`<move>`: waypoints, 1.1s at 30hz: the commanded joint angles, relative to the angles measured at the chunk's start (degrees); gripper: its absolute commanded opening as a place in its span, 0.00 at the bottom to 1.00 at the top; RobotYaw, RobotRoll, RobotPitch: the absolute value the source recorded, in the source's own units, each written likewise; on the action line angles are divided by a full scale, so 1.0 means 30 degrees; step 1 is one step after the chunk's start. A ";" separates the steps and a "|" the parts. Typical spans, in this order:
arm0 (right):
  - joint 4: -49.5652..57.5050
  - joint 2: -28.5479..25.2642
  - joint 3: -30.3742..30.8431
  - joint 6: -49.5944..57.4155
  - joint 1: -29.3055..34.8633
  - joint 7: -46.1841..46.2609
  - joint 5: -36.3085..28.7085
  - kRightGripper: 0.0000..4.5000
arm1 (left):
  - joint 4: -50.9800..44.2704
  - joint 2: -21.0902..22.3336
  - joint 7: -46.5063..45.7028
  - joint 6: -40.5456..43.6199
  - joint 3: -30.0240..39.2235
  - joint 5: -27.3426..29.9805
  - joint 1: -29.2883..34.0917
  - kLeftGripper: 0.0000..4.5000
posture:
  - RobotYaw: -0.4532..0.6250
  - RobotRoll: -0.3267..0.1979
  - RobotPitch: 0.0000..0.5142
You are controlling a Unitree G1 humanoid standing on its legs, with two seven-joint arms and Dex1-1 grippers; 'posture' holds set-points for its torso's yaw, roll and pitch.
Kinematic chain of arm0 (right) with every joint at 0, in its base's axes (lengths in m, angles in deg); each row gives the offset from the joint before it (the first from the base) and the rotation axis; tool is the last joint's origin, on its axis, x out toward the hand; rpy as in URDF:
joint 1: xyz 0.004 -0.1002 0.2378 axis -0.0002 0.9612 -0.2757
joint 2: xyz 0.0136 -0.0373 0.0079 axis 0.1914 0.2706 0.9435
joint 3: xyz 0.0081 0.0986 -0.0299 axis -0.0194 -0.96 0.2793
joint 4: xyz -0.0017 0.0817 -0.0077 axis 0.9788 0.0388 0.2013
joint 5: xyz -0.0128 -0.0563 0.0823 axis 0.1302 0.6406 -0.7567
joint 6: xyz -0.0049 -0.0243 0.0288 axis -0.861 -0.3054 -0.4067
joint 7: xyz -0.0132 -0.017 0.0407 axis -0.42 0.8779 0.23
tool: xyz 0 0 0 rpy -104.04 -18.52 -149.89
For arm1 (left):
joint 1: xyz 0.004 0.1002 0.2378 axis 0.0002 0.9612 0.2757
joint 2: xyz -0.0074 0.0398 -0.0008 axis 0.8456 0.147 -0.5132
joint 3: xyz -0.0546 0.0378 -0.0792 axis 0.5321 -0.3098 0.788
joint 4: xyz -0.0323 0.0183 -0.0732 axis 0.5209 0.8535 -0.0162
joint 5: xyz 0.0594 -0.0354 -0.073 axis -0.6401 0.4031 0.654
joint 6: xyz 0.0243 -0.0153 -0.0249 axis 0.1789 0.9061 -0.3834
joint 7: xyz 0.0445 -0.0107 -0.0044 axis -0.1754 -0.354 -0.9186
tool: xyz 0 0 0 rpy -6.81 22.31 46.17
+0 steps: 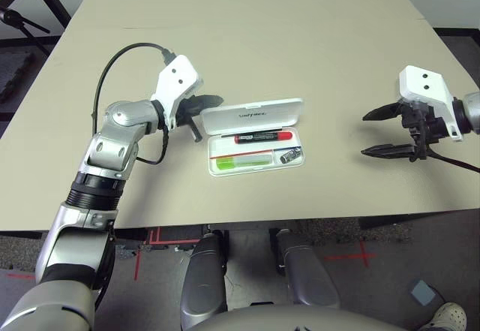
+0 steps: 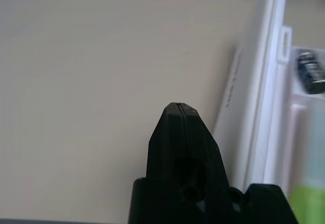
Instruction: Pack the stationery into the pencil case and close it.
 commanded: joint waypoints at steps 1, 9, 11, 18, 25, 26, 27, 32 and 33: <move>-0.0022 -0.0218 0.0243 -0.0180 0.0391 -0.0003 0.0216 1.00 | -0.1515 0.0563 0.1126 0.0985 -0.0520 0.0548 0.0769 0.01 | 0.31 0.62 0.41; -0.0206 -0.0018 0.0503 -0.0377 0.0444 0.0138 0.0593 1.00 | -0.2243 0.1310 0.2282 0.1653 -0.2124 -0.0253 0.1592 0.01 | 0.32 0.62 0.41; -0.0337 -0.0007 0.0568 -0.0493 0.0403 0.0129 0.0701 1.00 | -0.2126 0.1404 0.2433 0.1521 -0.2588 -0.0554 0.1641 0.01 | 0.32 0.62 0.41; -0.0495 0.0022 0.0708 -0.0603 0.0296 0.0154 0.0844 1.00 | -0.1470 0.1829 0.2955 0.1017 -0.4037 -0.2023 0.1724 0.01 | 0.32 0.62 0.41; -0.0475 0.0067 0.0818 -0.0619 0.0513 0.0424 0.0861 1.00 | -0.0954 0.2111 0.3242 0.0600 -0.4788 -0.2827 0.1972 0.01 | 0.31 0.62 0.42; -0.0453 0.0065 0.0815 -0.0604 0.0556 0.0452 0.0848 1.00 | -0.1042 0.2159 0.3309 0.0629 -0.4737 -0.2749 0.2082 0.01 | 0.31 0.62 0.42; -0.0455 0.0085 0.0778 -0.0625 0.0618 0.0512 0.0820 1.00 | -0.0995 0.2038 0.3086 0.0546 -0.4476 -0.2628 0.2203 0.01 | 0.31 0.62 0.42; -0.0950 0.1254 -0.0234 -0.1336 0.0400 0.2057 0.0205 1.00 | -0.0391 0.0198 0.0718 -0.0266 -0.1612 -0.1336 0.2247 0.15 | 0.31 0.62 0.44; -0.1217 0.1706 -0.0538 -0.1535 0.0198 0.2592 0.0038 1.00 | -0.0246 -0.0201 0.0180 -0.0369 -0.1023 -0.1129 0.2146 0.22 | 0.31 0.62 0.44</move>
